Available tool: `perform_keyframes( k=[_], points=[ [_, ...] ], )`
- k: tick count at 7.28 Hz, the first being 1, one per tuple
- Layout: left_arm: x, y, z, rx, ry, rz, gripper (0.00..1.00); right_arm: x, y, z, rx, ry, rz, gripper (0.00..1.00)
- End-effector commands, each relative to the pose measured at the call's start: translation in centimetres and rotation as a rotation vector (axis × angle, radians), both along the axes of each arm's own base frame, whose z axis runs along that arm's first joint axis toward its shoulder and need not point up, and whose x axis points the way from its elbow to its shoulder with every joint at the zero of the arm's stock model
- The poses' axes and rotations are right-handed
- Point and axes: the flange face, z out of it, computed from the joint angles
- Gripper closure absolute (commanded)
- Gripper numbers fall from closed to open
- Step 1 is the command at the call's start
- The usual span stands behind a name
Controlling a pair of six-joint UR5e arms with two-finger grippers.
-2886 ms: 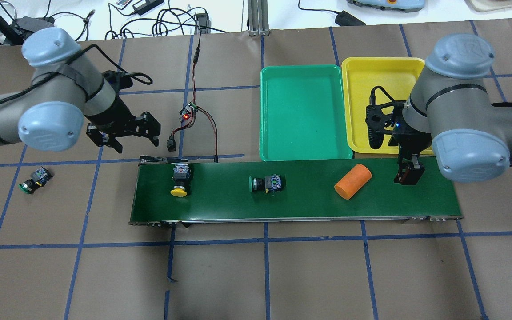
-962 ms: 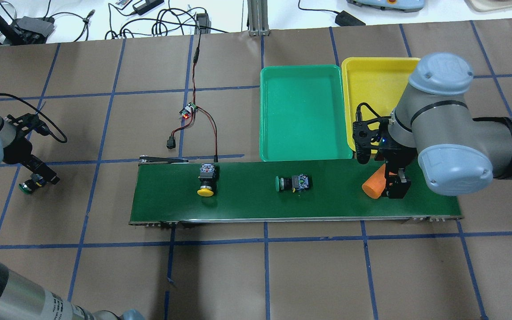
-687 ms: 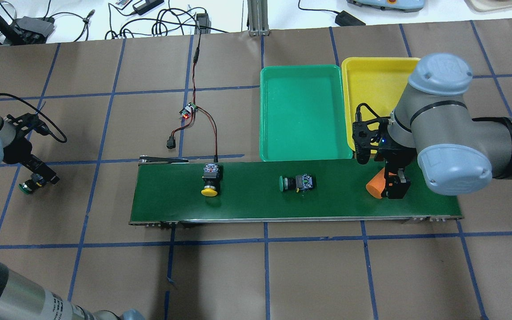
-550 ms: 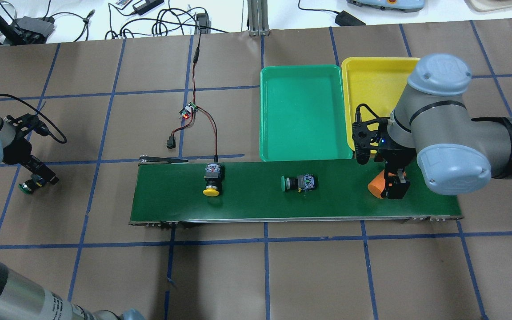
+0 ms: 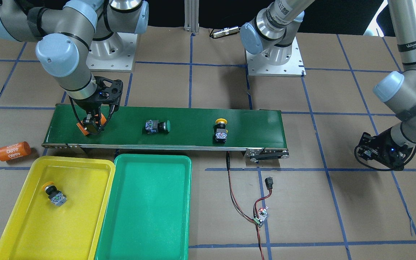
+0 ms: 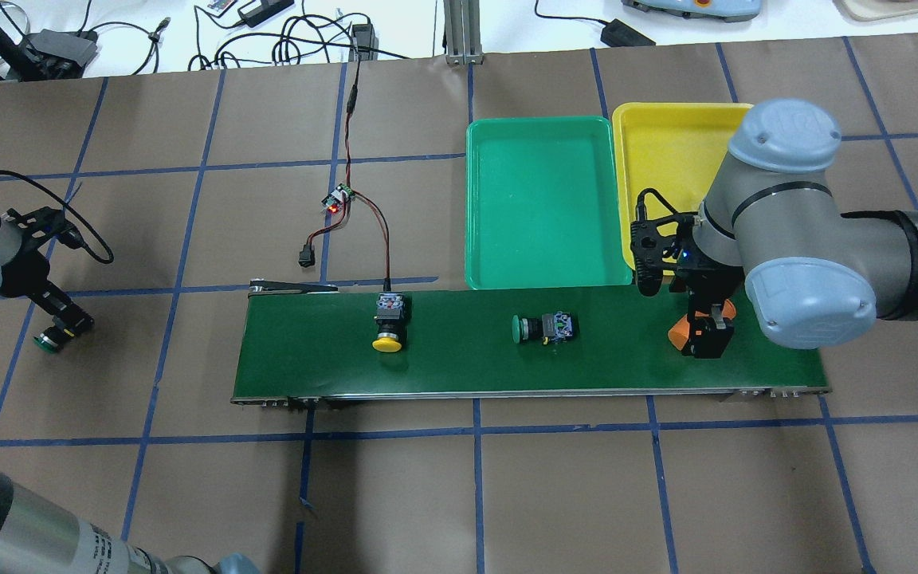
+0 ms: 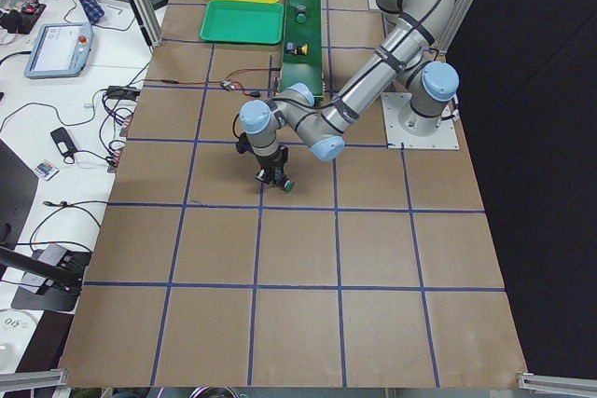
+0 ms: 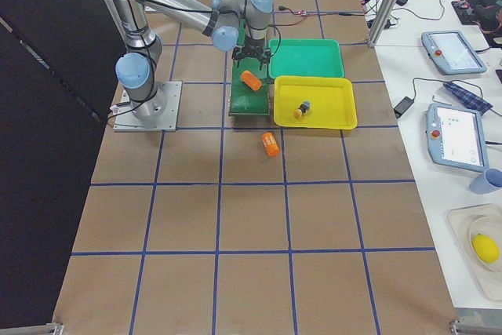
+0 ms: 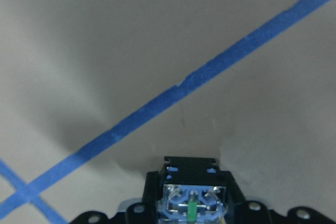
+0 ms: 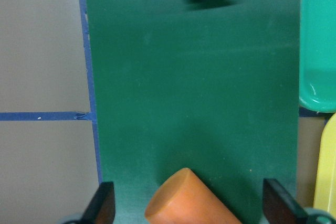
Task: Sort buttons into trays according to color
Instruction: 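Grasp the orange cylinder with the right gripper while left gripper fetches a button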
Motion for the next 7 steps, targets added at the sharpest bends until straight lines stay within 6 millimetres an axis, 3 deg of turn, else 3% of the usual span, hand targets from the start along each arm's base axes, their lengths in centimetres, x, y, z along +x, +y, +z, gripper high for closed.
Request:
perform_keyframes(
  k=[1, 2, 4, 6, 7],
  points=[
    [-10.2, -1.3, 4.3, 0.005, -0.031, 0.180, 1.00, 0.1, 0.5, -0.7, -0.014, -0.002, -0.003, 0.00],
    [-16.4, -1.2, 5.7, 0.006, 0.015, 0.281, 1.00, 0.1, 0.4, -0.7, -0.021, -0.002, -0.004, 0.00],
    [-24.4, 0.7, 9.1, 0.016, 0.094, 0.472, 1.00, 0.1, 0.4, -0.7, -0.021, -0.002, -0.006, 0.00],
    [-33.4, 3.0, 9.7, 0.007, 0.047, 0.550, 1.00, 0.1, 0.3, -0.7, -0.023, -0.001, -0.007, 0.00],
    [-36.0, 3.9, 8.8, 0.030, 0.023, 0.613, 1.00, 0.1, 0.3, -0.8, -0.021, -0.001, -0.007, 0.00]
  ],
)
